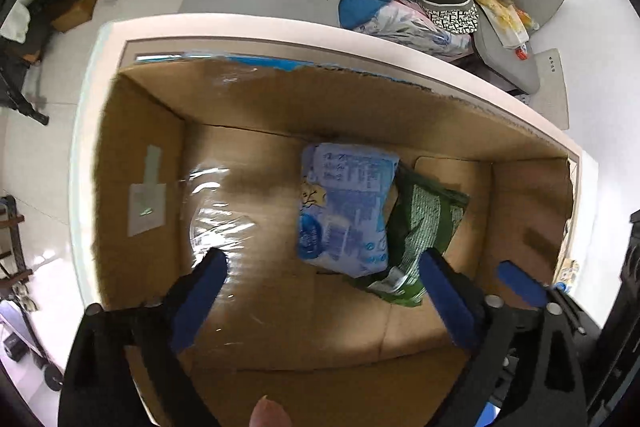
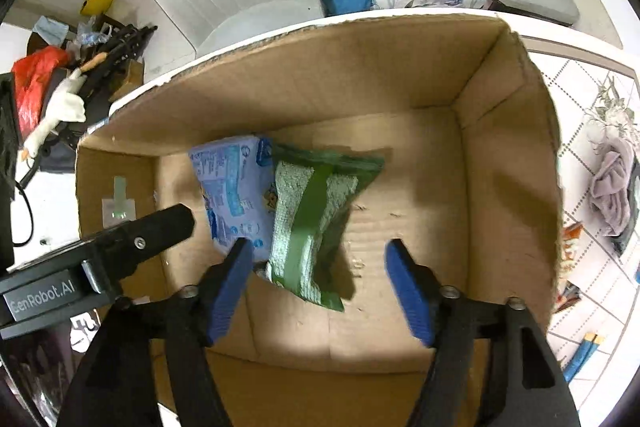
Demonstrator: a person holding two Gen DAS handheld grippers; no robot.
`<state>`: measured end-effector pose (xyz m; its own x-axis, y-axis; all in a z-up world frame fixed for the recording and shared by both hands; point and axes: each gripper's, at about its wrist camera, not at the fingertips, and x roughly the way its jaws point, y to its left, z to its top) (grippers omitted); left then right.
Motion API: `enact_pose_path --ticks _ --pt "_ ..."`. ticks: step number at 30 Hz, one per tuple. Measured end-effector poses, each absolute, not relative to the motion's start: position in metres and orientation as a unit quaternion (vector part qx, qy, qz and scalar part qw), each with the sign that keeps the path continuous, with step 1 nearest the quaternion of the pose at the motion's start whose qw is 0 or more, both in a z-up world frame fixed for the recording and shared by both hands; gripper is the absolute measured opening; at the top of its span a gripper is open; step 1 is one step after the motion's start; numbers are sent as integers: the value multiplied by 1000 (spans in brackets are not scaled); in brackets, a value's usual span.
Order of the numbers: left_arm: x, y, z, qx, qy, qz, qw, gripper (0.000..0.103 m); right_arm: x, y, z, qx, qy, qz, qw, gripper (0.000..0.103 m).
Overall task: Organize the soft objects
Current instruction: 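Lift both grippers out of the cardboard box, then grasp the orange seed bag with the left gripper while the right grasps the yellow-white box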
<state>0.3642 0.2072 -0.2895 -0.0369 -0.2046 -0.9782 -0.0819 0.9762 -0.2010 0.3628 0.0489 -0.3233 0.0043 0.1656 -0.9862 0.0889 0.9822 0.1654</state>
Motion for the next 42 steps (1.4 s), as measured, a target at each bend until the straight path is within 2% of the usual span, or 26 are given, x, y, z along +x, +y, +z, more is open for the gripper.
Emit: enact_pose_path --ticks 2,4,8,31,37,42 --pt "357 210 -283 -87 713 -40 695 102 357 50 -319 75 705 27 705 87" --pt "349 211 -275 -81 706 -45 702 102 350 53 -312 57 704 29 707 97" --pt "330 214 -259 -61 690 -38 720 102 330 53 -301 42 699 32 713 103" --pt "222 180 -162 -55 625 0 779 102 222 25 -197 32 645 100 757 103" --pt "215 126 -132 -27 603 -21 797 102 209 -23 -172 77 634 102 763 103" --pt "225 62 -123 1 608 -73 790 102 196 -98 -157 112 627 62 768 103"
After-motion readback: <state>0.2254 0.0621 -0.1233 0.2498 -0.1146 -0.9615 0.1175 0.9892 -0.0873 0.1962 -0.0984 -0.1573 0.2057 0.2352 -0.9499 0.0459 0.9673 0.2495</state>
